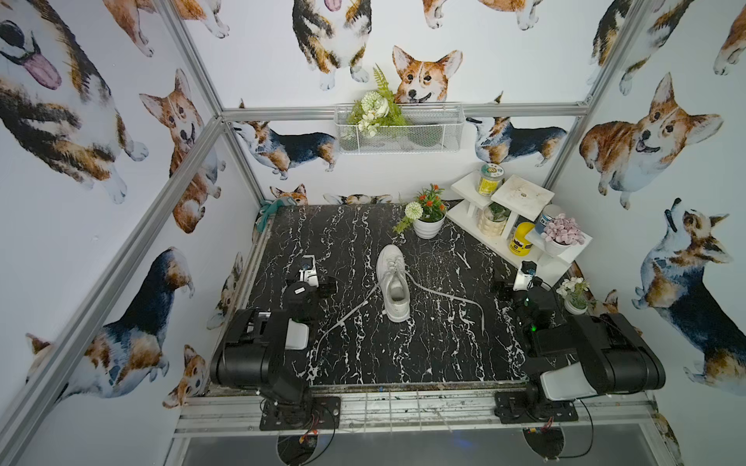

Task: Tie the shoes
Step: Cross the shoelace with the shoelace.

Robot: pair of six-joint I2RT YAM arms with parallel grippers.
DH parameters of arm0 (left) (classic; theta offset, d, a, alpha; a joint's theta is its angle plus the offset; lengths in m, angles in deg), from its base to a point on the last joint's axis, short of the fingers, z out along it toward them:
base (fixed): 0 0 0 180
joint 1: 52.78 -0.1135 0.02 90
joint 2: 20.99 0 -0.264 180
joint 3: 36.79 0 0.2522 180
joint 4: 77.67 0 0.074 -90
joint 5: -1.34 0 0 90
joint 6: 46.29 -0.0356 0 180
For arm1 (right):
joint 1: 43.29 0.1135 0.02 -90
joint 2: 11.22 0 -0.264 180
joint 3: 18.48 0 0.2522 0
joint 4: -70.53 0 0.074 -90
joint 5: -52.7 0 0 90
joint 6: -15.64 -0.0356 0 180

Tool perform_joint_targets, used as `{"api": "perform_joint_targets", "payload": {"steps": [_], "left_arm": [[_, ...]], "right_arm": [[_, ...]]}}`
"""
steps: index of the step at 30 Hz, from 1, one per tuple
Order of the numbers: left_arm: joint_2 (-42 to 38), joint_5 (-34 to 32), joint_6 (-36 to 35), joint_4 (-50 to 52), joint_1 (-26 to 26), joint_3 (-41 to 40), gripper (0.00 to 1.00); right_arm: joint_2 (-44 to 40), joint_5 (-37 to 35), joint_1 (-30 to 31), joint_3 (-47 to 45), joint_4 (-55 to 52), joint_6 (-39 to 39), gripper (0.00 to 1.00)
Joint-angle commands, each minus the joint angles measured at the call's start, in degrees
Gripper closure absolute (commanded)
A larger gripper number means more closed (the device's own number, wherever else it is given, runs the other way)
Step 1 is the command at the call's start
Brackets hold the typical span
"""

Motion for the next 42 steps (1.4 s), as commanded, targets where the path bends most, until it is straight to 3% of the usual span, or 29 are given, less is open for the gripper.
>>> {"api": "perform_joint_targets", "payload": {"steps": [1, 22, 25, 28, 32, 37, 42], "left_arm": [[0.1, 0.0, -0.3, -1.6, -0.1, 0.5, 0.0], [-1.6, -1.1, 0.2, -4.2, 0.0, -1.7, 0.0], [-8.8, -3.4, 0.9, -1.7, 0.0, -3.4, 0.0], [-20.4, -7.5, 5.1, 9.5, 0.0, -2.5, 0.0], [-34.1, -4.7, 13.6, 20.1, 0.0, 0.1, 0.0], [-45.0, -4.0, 19.7, 38.7, 0.0, 8.4, 0.0], [-56.2, -5.9, 27.3, 55.0, 0.1, 11.3, 0.0]], "right_arm": [[0.1, 0.0, -0.1, 0.3, 1.8, 0.1, 0.0], [-0.7, -1.4, -0.1, -0.3, 2.6, -0.6, 0.0], [-6.8, -2.6, -0.1, 1.0, -5.6, -1.3, 0.0], [-16.2, -1.6, -0.1, 5.3, -20.7, -2.9, 0.0], [-26.8, 2.3, -0.1, 8.8, -32.9, -6.7, 0.0], [-33.7, 8.7, -0.1, 14.4, -47.2, -13.9, 0.0], [-35.7, 14.5, 0.8, 19.1, -57.1, -20.2, 0.0]]}}
